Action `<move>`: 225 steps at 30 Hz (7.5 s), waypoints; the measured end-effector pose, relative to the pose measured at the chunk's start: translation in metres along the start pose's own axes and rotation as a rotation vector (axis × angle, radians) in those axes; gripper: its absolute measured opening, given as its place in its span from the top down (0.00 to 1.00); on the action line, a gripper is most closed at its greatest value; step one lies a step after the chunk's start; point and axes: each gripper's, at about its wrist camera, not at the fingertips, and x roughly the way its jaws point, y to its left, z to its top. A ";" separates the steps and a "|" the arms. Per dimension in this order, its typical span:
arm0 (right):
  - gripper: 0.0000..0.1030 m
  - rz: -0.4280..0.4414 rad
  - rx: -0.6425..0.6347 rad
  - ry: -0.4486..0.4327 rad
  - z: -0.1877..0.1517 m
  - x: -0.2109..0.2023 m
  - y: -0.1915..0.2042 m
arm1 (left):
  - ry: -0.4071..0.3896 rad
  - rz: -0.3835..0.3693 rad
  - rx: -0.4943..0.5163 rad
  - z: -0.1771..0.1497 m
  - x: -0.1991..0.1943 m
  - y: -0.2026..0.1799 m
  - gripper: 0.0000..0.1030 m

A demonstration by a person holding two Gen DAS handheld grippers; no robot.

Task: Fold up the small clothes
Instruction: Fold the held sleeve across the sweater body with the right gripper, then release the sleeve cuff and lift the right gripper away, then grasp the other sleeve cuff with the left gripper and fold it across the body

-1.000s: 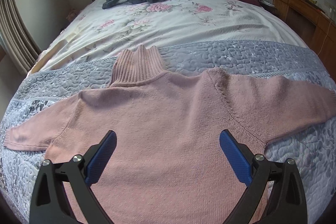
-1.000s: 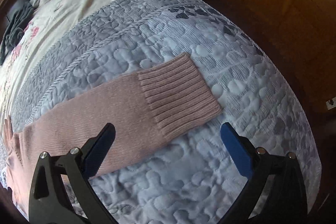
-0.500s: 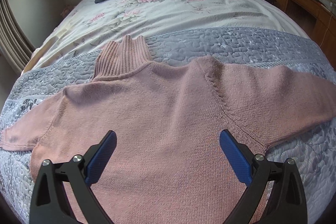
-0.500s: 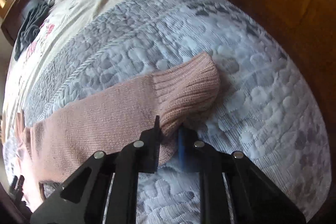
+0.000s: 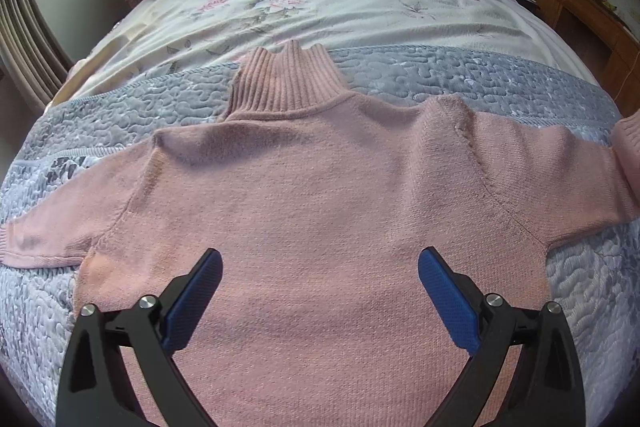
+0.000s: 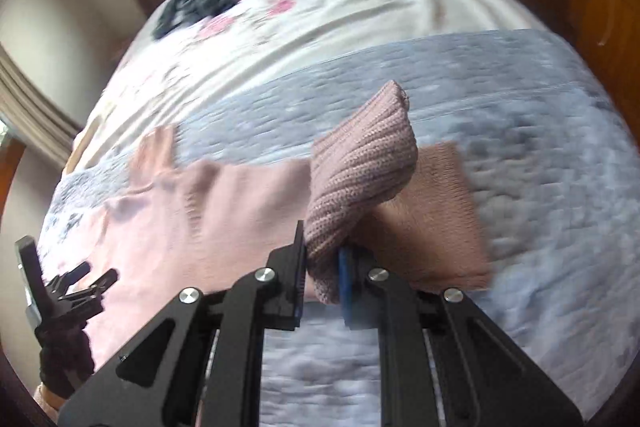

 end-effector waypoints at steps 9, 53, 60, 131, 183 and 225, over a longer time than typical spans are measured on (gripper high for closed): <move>0.88 0.040 -0.137 0.112 -0.020 0.063 0.098 | 0.019 -0.031 -0.002 -0.004 0.001 0.019 0.04; 0.56 0.068 -0.103 0.108 -0.089 -0.007 0.016 | 0.121 -0.550 -0.260 0.021 0.025 -0.039 0.95; 0.55 0.105 -0.047 0.089 -0.072 -0.013 0.019 | 0.008 -0.418 -0.311 0.032 0.006 0.045 0.95; 0.45 0.087 -0.353 0.355 -0.113 0.117 0.262 | -0.102 -0.066 -0.910 -0.144 -0.002 0.528 0.51; 0.41 0.093 -0.338 0.348 -0.122 0.119 0.249 | -0.141 -0.471 -0.507 -0.022 0.047 0.323 0.94; 0.38 0.354 -0.320 0.487 -0.082 0.209 0.502 | -0.073 -0.162 -0.434 -0.059 0.034 0.427 0.77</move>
